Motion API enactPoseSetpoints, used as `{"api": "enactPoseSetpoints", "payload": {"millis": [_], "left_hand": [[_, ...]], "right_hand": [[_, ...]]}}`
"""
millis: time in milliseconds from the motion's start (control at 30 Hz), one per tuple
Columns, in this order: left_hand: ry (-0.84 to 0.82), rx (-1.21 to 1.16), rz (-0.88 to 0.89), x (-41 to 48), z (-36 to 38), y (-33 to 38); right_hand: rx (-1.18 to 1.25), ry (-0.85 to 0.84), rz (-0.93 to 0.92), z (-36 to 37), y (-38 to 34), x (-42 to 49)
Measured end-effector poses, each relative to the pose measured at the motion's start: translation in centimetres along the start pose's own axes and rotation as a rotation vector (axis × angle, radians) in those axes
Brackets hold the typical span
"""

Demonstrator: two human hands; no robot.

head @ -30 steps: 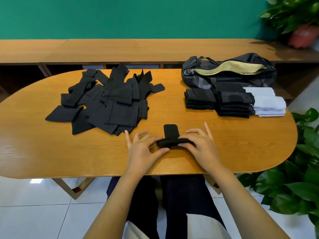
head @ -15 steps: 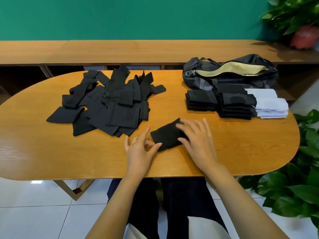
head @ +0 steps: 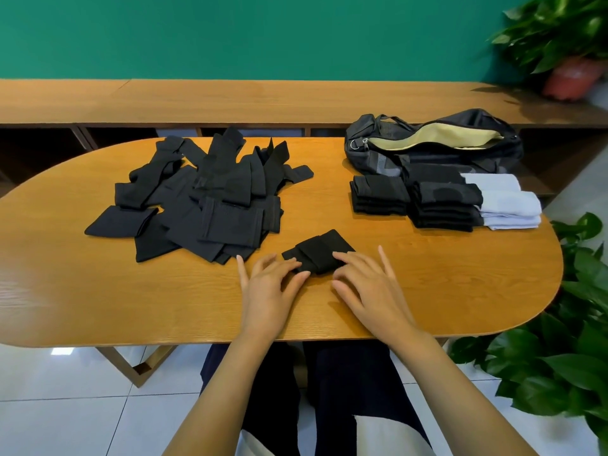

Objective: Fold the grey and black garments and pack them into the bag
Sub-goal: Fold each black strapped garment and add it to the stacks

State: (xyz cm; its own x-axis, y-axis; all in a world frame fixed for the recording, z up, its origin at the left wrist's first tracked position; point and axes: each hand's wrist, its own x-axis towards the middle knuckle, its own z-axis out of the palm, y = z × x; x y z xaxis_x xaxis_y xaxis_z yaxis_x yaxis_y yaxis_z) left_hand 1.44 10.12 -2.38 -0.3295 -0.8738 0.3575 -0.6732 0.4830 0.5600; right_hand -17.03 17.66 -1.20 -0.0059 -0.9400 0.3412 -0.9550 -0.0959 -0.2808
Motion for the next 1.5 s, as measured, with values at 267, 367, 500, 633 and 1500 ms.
{"api": "enactPoseSetpoints", "payload": {"millis": [267,367,500,633,1500], "left_hand": [[0.045,-0.079,-0.094,0.8,-0.8,0.5],[0.083,0.055,-0.156,2.2,-1.2,-0.4],[-0.012,0.32,-0.125,3.5,-0.6,-1.9],[-0.135,0.377,-0.173,3.9,0.0,-2.4],[0.037,0.184,-0.158,3.4,-1.0,-2.4]], "right_hand": [[-0.248,-0.119,-0.098,-0.3,-1.0,1.5],[-0.358,-0.02,-0.026,-1.6,0.0,3.0],[-0.472,-0.026,0.148,-4.0,3.0,6.4],[-0.557,-0.108,0.239,-4.2,5.9,8.8],[-0.358,-0.074,0.067,-2.4,2.8,10.6]]}}
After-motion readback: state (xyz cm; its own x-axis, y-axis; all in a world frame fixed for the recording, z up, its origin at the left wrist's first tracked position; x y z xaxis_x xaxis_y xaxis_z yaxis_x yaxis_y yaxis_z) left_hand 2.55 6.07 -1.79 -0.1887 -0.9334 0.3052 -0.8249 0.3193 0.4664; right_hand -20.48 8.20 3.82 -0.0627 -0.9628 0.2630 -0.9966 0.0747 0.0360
